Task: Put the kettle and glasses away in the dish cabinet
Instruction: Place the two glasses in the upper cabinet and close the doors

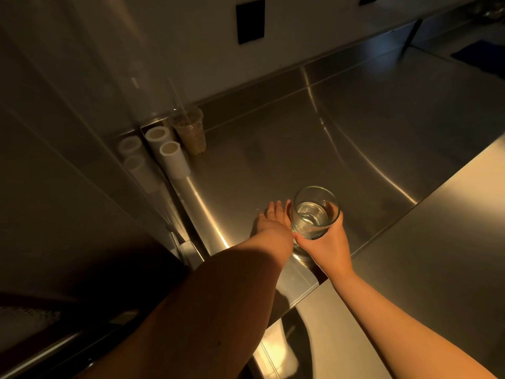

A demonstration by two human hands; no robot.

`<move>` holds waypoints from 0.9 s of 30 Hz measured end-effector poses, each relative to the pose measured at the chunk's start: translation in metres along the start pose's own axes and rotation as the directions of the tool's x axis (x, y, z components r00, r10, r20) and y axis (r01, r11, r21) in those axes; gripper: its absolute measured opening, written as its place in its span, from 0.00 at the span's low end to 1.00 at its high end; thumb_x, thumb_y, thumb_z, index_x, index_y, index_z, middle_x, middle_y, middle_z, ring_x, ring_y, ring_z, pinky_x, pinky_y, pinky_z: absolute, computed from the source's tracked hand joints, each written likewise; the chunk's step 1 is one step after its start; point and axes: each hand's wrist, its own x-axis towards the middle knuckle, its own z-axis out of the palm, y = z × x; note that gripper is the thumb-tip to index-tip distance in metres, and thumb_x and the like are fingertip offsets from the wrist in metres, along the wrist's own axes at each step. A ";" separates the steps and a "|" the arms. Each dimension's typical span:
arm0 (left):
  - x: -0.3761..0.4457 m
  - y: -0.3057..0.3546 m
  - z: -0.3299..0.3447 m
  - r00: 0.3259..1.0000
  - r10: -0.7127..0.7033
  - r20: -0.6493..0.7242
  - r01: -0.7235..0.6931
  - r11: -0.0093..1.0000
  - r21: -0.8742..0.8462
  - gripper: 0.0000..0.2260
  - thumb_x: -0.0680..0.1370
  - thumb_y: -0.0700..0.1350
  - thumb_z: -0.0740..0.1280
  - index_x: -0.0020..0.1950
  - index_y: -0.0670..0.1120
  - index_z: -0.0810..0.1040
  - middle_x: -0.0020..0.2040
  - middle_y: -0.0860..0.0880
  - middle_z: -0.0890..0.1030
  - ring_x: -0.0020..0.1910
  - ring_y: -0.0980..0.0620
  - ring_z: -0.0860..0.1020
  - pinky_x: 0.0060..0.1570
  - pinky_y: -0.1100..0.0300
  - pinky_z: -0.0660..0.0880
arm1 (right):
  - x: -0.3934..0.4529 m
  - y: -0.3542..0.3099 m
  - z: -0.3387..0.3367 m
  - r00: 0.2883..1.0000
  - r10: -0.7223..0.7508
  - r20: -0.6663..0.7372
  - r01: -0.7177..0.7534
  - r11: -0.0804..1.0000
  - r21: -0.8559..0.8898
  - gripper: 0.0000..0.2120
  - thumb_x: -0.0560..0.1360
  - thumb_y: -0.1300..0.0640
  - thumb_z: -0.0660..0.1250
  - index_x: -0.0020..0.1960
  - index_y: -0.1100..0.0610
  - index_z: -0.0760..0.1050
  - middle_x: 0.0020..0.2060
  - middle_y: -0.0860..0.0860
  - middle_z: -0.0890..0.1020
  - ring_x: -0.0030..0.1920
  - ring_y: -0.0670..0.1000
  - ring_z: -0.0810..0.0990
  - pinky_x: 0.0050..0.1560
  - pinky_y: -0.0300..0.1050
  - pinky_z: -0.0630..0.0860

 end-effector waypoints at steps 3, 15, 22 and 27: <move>-0.005 0.000 -0.002 1.000 0.028 0.012 -0.028 1.000 0.011 0.40 0.78 0.46 0.62 0.75 0.40 0.35 0.76 0.41 0.35 0.75 0.41 0.37 0.74 0.44 0.45 | 0.001 0.000 -0.004 1.000 -0.002 -0.001 0.002 1.000 -0.017 0.46 0.56 0.42 0.80 0.67 0.45 0.59 0.54 0.32 0.70 0.52 0.28 0.70 0.45 0.17 0.65; -0.033 0.005 -0.025 0.992 0.119 -0.052 -0.130 0.879 -0.459 0.28 0.82 0.46 0.57 0.78 0.42 0.48 0.77 0.42 0.51 0.76 0.42 0.52 0.73 0.50 0.56 | 0.006 -0.027 -0.043 0.997 -0.074 0.002 0.074 0.994 -0.085 0.46 0.57 0.43 0.80 0.67 0.42 0.57 0.55 0.39 0.73 0.52 0.39 0.74 0.42 0.19 0.68; -0.071 -0.002 -0.052 0.991 0.061 -0.120 -0.128 0.709 -0.694 0.18 0.83 0.45 0.52 0.66 0.37 0.71 0.65 0.37 0.73 0.64 0.41 0.72 0.59 0.55 0.68 | -0.001 -0.087 -0.089 0.991 -0.132 0.024 0.133 0.988 -0.077 0.47 0.54 0.39 0.78 0.66 0.39 0.56 0.49 0.25 0.71 0.51 0.24 0.70 0.39 0.20 0.69; -0.111 -0.015 -0.053 0.967 0.251 0.037 0.161 -0.492 -0.856 0.23 0.82 0.55 0.50 0.62 0.38 0.72 0.53 0.41 0.78 0.60 0.43 0.73 0.65 0.51 0.64 | -0.028 -0.143 -0.123 0.959 -0.264 0.105 0.274 0.957 -0.093 0.42 0.54 0.40 0.76 0.62 0.37 0.58 0.51 0.20 0.68 0.54 0.25 0.69 0.44 0.18 0.66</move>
